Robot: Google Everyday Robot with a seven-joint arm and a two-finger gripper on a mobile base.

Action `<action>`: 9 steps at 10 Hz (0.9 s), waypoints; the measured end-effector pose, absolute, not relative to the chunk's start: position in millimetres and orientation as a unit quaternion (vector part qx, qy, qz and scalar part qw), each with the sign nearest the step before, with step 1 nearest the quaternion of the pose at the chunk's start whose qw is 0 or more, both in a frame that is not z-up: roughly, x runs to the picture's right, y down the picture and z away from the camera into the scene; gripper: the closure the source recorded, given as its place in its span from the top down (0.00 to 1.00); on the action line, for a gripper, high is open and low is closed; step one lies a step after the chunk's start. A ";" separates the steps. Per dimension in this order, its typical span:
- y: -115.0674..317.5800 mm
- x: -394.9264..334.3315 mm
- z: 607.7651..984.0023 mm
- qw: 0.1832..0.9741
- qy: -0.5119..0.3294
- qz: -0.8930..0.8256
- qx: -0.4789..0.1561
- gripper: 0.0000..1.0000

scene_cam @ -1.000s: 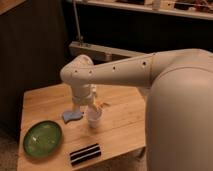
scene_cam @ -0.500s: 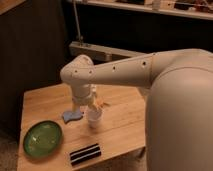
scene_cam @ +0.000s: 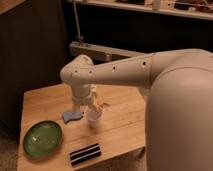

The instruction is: Place the pepper in the ceramic cup

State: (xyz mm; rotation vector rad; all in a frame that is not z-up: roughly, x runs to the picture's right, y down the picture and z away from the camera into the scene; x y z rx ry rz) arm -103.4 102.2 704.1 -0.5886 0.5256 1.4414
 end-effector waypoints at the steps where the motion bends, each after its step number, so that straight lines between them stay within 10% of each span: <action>1: 102.1 -103.6 703.9 0.681 0.234 0.642 -0.262 0.65; 9: 9.6 -18.6 697.1 0.762 0.118 0.597 -0.220 0.65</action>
